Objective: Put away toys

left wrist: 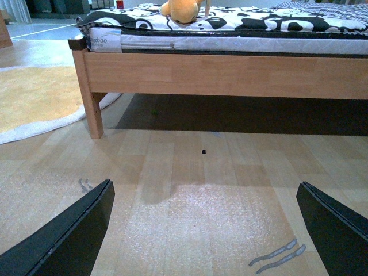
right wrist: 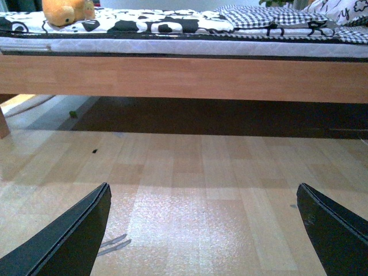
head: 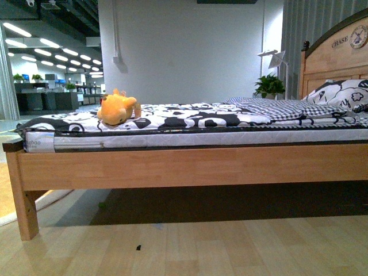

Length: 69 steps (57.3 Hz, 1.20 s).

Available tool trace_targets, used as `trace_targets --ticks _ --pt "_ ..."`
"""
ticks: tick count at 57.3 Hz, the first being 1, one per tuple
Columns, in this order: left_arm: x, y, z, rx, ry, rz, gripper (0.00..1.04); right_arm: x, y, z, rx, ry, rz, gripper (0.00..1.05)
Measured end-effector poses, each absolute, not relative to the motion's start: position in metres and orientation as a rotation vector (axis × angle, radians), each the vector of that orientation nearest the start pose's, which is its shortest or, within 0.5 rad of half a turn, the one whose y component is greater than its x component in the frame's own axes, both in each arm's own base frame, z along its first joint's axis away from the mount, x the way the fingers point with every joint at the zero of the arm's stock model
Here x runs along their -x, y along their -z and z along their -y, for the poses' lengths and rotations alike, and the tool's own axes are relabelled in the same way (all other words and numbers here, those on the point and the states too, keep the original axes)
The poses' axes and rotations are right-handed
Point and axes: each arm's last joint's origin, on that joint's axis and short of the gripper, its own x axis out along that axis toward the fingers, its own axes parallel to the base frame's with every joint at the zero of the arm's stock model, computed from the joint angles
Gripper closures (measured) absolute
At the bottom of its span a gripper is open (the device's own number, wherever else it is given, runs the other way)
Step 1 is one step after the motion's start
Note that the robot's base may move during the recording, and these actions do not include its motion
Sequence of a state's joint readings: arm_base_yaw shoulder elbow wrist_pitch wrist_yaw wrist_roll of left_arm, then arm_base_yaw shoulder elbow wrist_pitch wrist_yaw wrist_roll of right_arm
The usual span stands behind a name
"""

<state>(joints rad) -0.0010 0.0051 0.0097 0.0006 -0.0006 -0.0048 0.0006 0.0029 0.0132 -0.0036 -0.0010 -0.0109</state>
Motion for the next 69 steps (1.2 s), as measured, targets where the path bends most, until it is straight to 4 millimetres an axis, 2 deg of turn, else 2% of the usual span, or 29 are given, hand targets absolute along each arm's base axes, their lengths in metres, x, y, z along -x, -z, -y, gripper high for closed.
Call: trace_targets --ticks 69 --pt "-0.0974 -0.1665 0.0001 0.005 0.0 0.005 0.06 -0.0971 -0.1674 -0.0001 0.011 -0.001 0.007 0.06"
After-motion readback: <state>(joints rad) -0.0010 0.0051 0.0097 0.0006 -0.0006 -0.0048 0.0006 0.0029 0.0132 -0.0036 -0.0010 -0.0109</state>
